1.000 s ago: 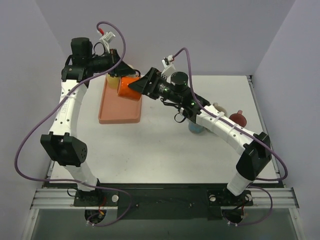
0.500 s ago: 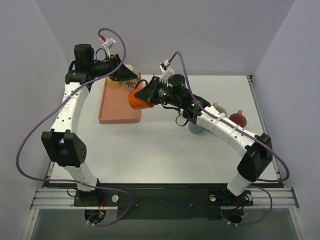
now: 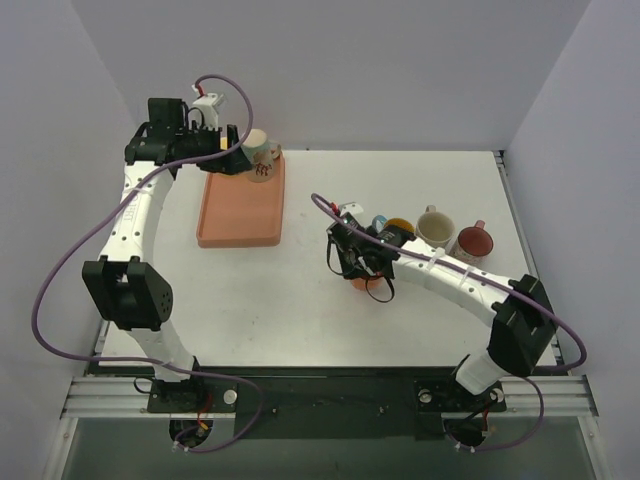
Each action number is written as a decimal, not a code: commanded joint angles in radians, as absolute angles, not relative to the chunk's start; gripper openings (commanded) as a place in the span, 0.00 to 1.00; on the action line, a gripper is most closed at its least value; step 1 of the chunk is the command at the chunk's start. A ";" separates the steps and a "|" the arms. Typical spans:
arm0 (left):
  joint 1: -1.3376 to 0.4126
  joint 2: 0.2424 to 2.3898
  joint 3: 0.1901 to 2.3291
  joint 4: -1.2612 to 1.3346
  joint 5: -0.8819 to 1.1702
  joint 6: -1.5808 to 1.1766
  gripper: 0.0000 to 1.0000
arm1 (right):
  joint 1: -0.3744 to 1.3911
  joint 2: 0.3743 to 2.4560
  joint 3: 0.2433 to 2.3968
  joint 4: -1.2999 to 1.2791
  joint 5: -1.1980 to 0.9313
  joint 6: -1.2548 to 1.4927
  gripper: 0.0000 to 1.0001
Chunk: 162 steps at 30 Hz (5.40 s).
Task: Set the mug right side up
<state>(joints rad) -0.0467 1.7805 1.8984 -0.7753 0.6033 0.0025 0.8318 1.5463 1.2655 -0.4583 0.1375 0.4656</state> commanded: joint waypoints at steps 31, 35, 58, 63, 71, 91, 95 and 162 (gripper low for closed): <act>-0.205 2.097 2.242 -0.798 0.117 0.380 0.82 | 0.755 1.540 1.003 -0.334 0.018 0.190 0.48; -0.253 2.202 2.409 -0.737 0.071 0.436 0.84 | 0.773 1.485 1.064 -0.431 0.034 0.178 0.62; -0.336 2.727 2.634 -0.229 -0.265 1.221 0.82 | 0.798 1.394 1.144 -0.568 -0.034 0.247 0.93; -0.328 2.755 2.617 -0.190 -0.258 1.328 0.82 | 0.796 1.387 1.132 -0.561 -0.028 0.250 0.92; -0.301 2.846 2.658 -0.222 -0.270 1.479 0.82 | 0.795 1.381 1.123 -0.561 -0.031 0.252 0.93; -0.295 2.648 2.340 -0.023 -0.258 1.494 0.00 | 0.767 1.384 1.158 -0.561 -0.041 0.250 0.92; -0.310 2.548 2.310 -0.046 -0.247 1.375 0.00 | 0.767 1.388 1.180 -0.563 -0.044 0.245 0.92; -0.098 2.546 2.494 -0.420 0.101 -0.032 0.90 | 0.787 1.416 1.181 -0.528 -0.080 0.267 0.91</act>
